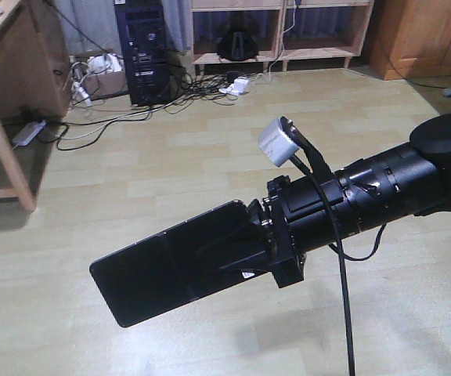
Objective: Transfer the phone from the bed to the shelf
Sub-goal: 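Carry the phone in the right gripper toward the wooden shelf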
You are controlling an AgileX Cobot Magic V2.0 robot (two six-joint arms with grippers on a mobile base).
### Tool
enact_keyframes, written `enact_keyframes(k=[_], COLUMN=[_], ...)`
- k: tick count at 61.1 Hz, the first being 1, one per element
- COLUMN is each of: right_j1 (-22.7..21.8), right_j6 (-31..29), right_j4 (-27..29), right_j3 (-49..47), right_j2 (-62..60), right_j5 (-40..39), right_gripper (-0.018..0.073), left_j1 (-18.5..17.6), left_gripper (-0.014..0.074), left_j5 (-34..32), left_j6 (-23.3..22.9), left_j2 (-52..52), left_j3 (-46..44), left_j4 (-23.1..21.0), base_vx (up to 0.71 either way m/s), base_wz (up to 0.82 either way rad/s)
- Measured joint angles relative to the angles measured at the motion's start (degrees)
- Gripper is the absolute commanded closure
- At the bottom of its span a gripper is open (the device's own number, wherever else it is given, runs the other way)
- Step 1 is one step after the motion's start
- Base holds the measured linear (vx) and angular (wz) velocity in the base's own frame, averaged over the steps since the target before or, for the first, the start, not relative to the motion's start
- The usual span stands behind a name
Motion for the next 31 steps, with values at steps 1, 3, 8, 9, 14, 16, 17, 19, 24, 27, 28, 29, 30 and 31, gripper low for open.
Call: enact_keyframes(k=[1, 3, 8, 9, 14, 16, 17, 19, 24, 27, 28, 29, 30, 31], right_j1=[0.00, 0.00, 0.00, 0.00, 0.00, 0.00, 0.00, 0.00, 0.00, 0.00, 0.00, 0.00, 0.00, 0.00], right_j6=[0.00, 0.00, 0.00, 0.00, 0.00, 0.00, 0.00, 0.00, 0.00, 0.00, 0.00, 0.00, 0.00, 0.00], right_j4=[0.00, 0.00, 0.00, 0.00, 0.00, 0.00, 0.00, 0.00, 0.00, 0.00, 0.00, 0.00, 0.00, 0.00], right_j3=[0.00, 0.00, 0.00, 0.00, 0.00, 0.00, 0.00, 0.00, 0.00, 0.00, 0.00, 0.00, 0.00, 0.00], right_j2=[0.00, 0.00, 0.00, 0.00, 0.00, 0.00, 0.00, 0.00, 0.00, 0.00, 0.00, 0.00, 0.00, 0.00], right_j5=[0.00, 0.00, 0.00, 0.00, 0.00, 0.00, 0.00, 0.00, 0.00, 0.00, 0.00, 0.00, 0.00, 0.00], right_gripper=[0.0561, 0.0561, 0.0561, 0.0561, 0.0561, 0.0561, 0.0561, 0.0561, 0.0561, 0.0561, 0.0561, 0.0561, 0.0561, 0.0561], left_j1=[0.00, 0.00, 0.00, 0.00, 0.00, 0.00, 0.00, 0.00, 0.00, 0.00, 0.00, 0.00, 0.00, 0.00], left_gripper=[0.0596, 0.0596, 0.0596, 0.0596, 0.0596, 0.0596, 0.0596, 0.0596, 0.0596, 0.0596, 0.0596, 0.0596, 0.0596, 0.0596], left_j5=[0.00, 0.00, 0.00, 0.00, 0.00, 0.00, 0.00, 0.00, 0.00, 0.00, 0.00, 0.00, 0.00, 0.00], left_j6=[0.00, 0.00, 0.00, 0.00, 0.00, 0.00, 0.00, 0.00, 0.00, 0.00, 0.00, 0.00, 0.00, 0.00], left_j2=[0.00, 0.00, 0.00, 0.00, 0.00, 0.00, 0.00, 0.00, 0.00, 0.00, 0.00, 0.00, 0.00, 0.00], left_j3=[0.00, 0.00, 0.00, 0.00, 0.00, 0.00, 0.00, 0.00, 0.00, 0.00, 0.00, 0.00, 0.00, 0.00], left_j4=[0.00, 0.00, 0.00, 0.00, 0.00, 0.00, 0.00, 0.00, 0.00, 0.00, 0.00, 0.00, 0.00, 0.00], base_vx=[0.32, 0.32, 0.33, 0.33, 0.34, 0.35, 0.35, 0.35, 0.36, 0.36, 0.37, 0.37, 0.37, 0.37], base_wz=[-0.20, -0.20, -0.20, -0.19, -0.19, -0.17, -0.16, -0.16, -0.15, -0.15, -0.15, -0.14, -0.14, -0.14])
